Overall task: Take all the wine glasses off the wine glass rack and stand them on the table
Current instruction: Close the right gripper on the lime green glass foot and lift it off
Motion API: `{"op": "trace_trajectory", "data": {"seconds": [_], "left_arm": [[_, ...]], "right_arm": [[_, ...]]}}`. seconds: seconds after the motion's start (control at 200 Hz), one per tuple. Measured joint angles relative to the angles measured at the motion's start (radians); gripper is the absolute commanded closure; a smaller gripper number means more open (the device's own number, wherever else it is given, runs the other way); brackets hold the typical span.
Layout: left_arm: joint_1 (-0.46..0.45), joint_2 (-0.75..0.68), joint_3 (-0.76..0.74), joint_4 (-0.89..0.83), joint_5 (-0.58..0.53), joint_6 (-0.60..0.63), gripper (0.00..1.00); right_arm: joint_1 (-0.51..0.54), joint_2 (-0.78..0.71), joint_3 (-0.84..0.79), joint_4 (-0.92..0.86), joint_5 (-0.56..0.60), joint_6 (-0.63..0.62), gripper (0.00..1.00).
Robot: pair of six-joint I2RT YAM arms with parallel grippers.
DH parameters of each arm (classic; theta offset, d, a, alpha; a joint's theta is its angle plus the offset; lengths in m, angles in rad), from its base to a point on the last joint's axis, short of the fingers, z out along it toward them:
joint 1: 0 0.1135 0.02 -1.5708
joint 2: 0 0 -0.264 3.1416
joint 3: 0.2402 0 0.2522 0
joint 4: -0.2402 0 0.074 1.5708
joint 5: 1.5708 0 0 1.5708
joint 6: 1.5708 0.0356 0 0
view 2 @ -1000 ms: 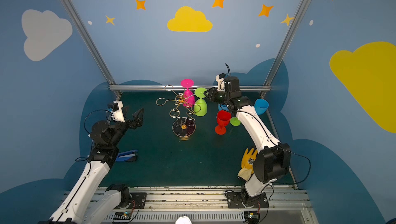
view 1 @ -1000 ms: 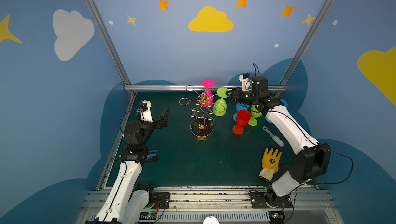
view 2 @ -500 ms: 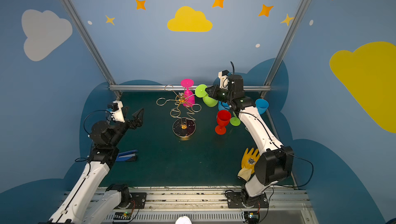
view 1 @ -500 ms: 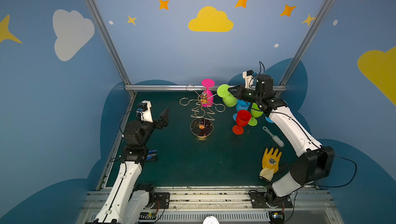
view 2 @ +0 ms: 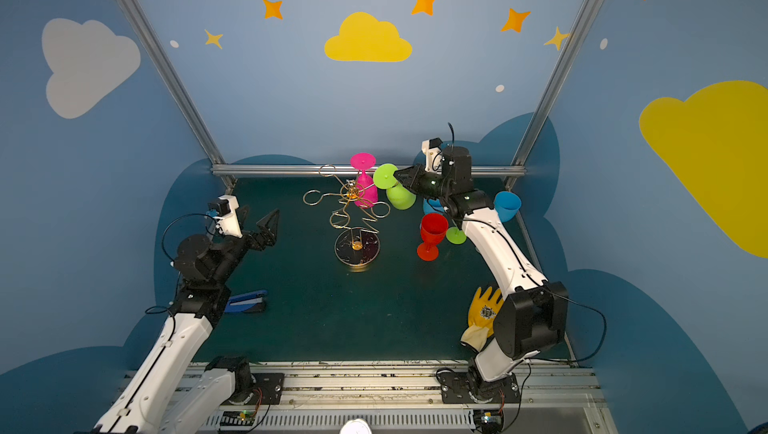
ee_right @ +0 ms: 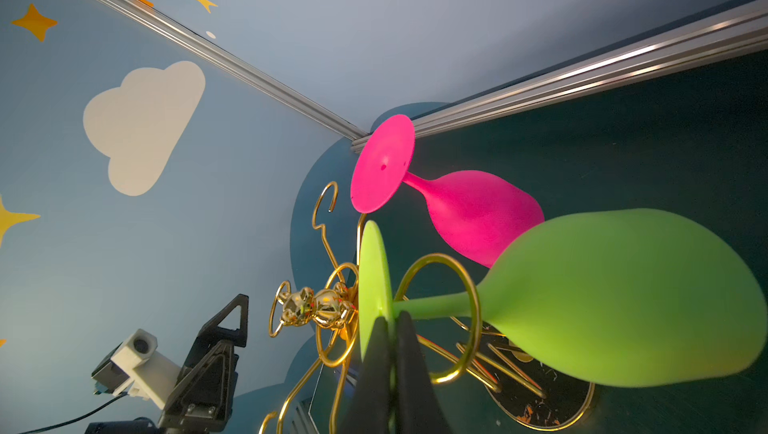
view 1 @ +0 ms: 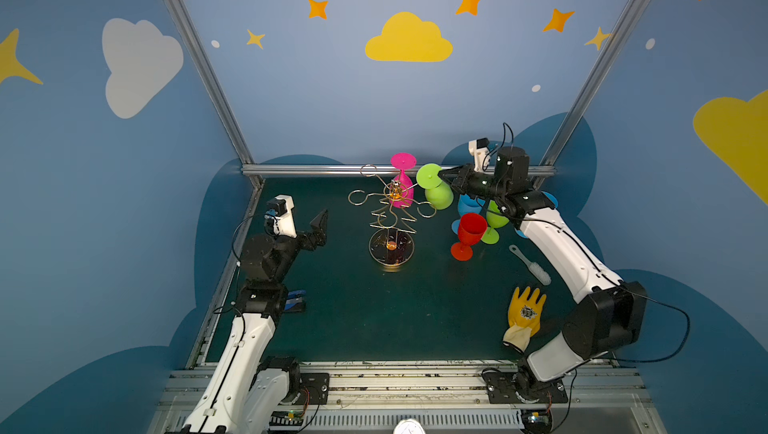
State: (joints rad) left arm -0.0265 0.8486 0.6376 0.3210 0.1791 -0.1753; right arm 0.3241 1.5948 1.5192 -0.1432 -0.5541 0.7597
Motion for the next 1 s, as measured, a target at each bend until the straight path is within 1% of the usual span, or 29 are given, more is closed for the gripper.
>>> {"op": "trace_trajectory", "data": {"seconds": [0.38,0.716,1.001], "left_arm": [[-0.001,-0.010,0.000,-0.005,0.000,0.000,0.07],[-0.002,-0.011,0.000,-0.007,-0.004,0.000,0.07],[-0.003,-0.011,0.000,-0.007,-0.007,0.000,0.07]], "right_arm": [[0.031,0.000,-0.011,0.027,-0.027,0.029,1.00],[0.052,-0.002,-0.054,0.039,-0.042,0.045,1.00],[0.049,-0.070,-0.133,0.045,-0.031,0.051,1.00]]}}
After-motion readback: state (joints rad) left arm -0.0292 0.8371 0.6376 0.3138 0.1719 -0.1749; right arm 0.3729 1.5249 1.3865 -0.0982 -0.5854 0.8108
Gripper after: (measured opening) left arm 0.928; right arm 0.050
